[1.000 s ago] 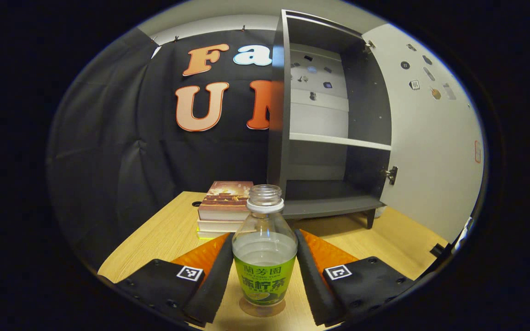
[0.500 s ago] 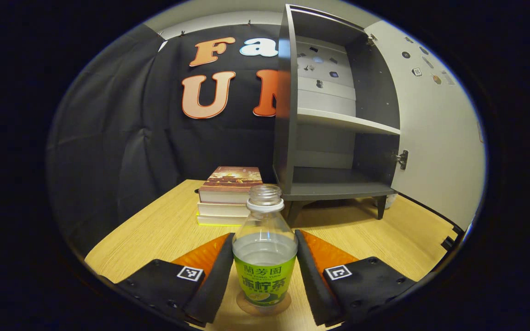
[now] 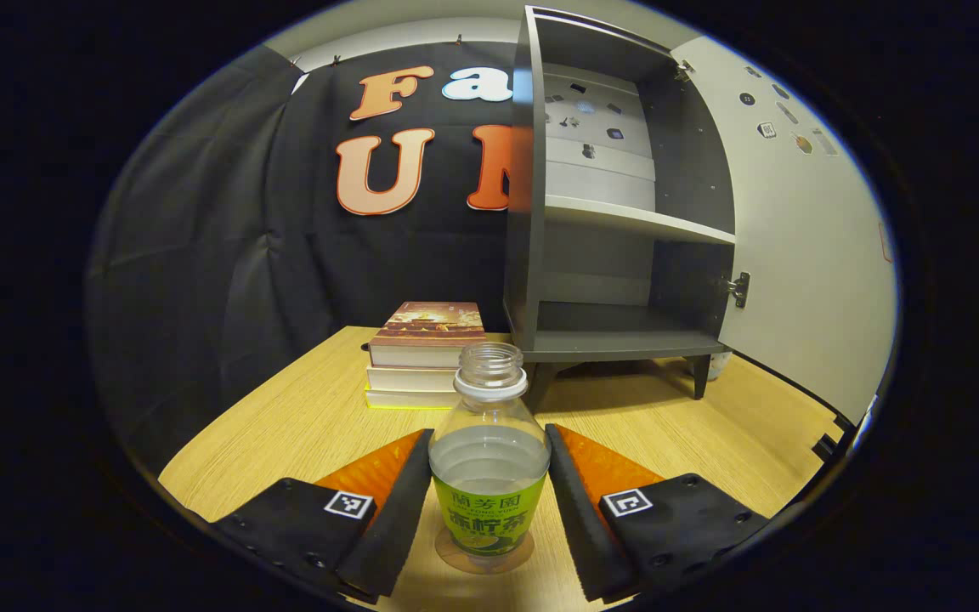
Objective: Open the cabinet door with the right hand, grasp the bottle in the cabinet with the left hand and place it on the coaster, then close the cabinet door with the right hand.
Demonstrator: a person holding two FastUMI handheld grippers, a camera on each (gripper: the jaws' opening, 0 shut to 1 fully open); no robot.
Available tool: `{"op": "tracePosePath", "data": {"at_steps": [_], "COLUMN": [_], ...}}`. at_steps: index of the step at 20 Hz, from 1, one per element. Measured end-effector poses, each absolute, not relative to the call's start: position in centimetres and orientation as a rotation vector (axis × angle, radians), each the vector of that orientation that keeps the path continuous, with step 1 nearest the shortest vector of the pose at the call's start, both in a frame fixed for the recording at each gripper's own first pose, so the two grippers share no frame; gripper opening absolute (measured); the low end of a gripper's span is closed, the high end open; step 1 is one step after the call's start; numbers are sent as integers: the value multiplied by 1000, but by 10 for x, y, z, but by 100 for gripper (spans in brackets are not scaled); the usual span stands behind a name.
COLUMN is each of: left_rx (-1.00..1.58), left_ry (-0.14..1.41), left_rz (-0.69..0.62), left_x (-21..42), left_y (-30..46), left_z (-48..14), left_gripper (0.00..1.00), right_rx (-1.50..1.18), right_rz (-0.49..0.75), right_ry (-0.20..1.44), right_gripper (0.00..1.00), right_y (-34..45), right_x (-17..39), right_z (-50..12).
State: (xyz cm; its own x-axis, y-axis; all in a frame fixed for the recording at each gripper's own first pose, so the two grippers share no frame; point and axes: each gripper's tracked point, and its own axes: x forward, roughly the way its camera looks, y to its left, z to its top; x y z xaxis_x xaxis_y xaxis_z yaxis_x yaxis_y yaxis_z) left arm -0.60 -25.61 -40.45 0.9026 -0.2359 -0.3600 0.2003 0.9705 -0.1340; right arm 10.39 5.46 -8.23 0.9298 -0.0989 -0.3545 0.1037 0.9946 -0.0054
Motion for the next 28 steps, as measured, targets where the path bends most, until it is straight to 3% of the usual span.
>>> {"op": "tracePosePath", "data": {"at_steps": [13,15,16,18,27,28], "left_rx": [-138,-126,-119,-115,-19,-12], "left_ry": [401,393,390,387,320,309], "left_rz": [-250,-255,-257,-259,-208,-207], "left_x": [-12,-14,-16,-17,-30,-31], "left_y": [-261,-260,-260,-258,-231,-230], "left_z": [-391,-385,-382,-373,-273,-258], "left_gripper": [87,95,97,97,97,97], "right_rx": [36,41,42,46,89,108], "right_rz": [-113,-113,-114,-110,-58,-46], "right_ry": [376,381,383,386,425,436], "right_gripper": [93,93,98,98,98,93], "right_y": [54,54,55,56,68,72], "right_x": [100,99,100,99,104,103], "right_z": [-87,-88,-88,-90,-103,-105]}}
